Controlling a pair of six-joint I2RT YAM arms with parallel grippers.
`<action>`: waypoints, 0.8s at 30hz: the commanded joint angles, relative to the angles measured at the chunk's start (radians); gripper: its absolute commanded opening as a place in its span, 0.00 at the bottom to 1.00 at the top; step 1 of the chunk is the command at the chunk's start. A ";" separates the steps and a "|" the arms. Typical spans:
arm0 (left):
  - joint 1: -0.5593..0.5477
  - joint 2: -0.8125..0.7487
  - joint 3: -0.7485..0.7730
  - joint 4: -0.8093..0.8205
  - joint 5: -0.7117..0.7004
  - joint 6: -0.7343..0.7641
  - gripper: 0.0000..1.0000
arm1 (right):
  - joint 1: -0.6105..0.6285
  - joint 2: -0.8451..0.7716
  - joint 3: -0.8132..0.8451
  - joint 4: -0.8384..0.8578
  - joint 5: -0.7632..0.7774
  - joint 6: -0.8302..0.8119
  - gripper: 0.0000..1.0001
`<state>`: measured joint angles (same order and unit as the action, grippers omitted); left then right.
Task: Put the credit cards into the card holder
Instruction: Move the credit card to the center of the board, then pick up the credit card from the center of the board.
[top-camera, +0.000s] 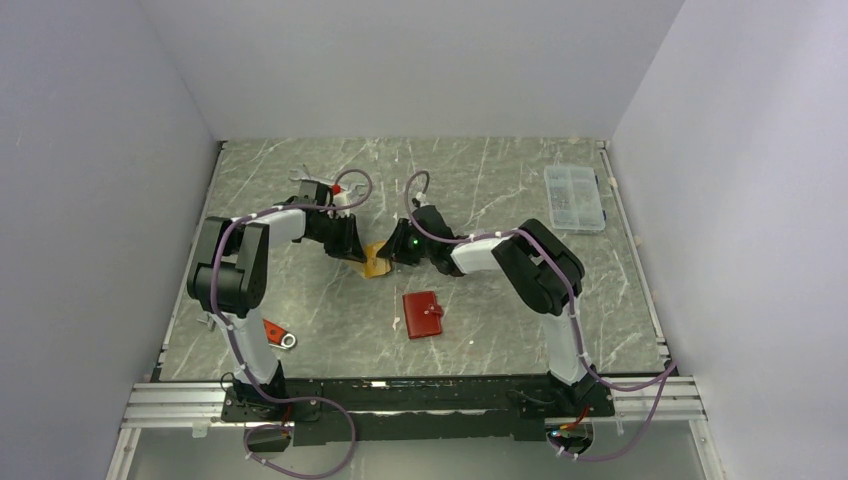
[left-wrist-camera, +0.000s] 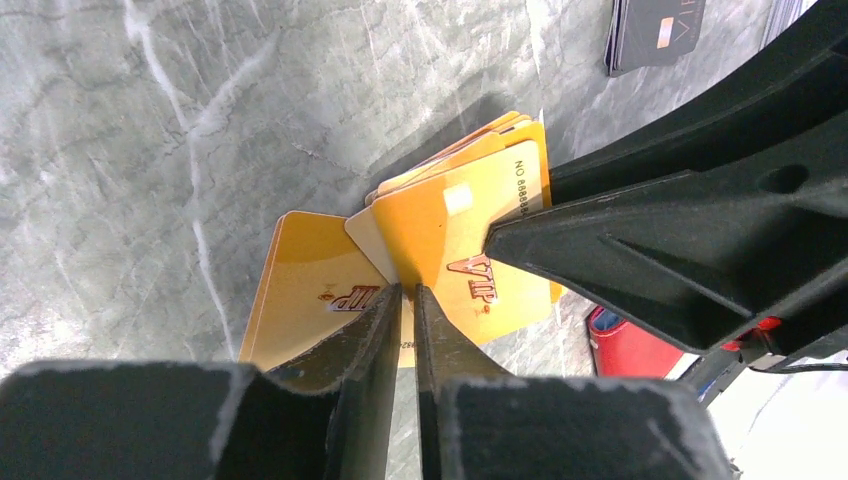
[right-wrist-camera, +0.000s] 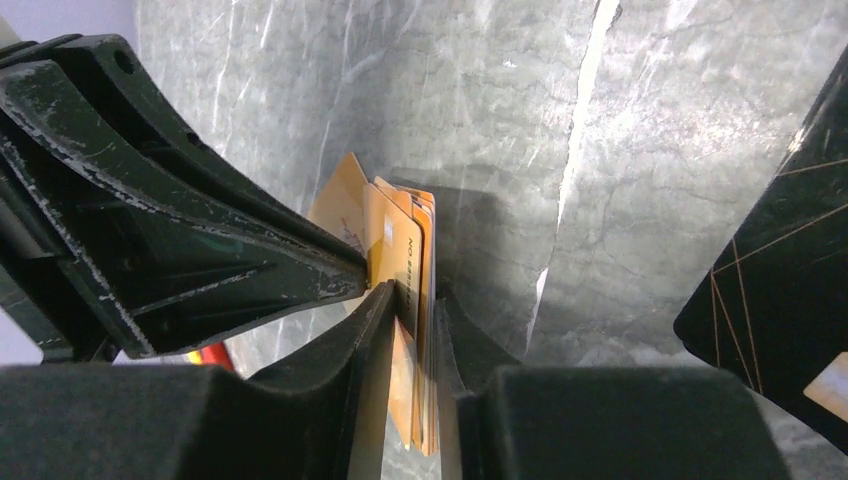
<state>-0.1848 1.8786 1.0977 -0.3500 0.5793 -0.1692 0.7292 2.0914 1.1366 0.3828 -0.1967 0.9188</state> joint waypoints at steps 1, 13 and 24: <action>-0.004 0.012 0.000 -0.037 -0.034 0.036 0.19 | -0.016 -0.023 -0.039 0.058 -0.047 0.030 0.16; 0.097 -0.124 0.027 -0.072 0.227 0.055 0.73 | -0.056 -0.059 -0.113 0.233 -0.146 0.067 0.00; 0.117 -0.147 -0.104 0.091 0.429 -0.034 0.77 | -0.059 -0.053 -0.149 0.503 -0.224 0.197 0.00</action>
<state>-0.0685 1.7561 1.0309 -0.3363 0.8959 -0.1608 0.6739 2.0754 1.0012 0.6823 -0.3779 1.0431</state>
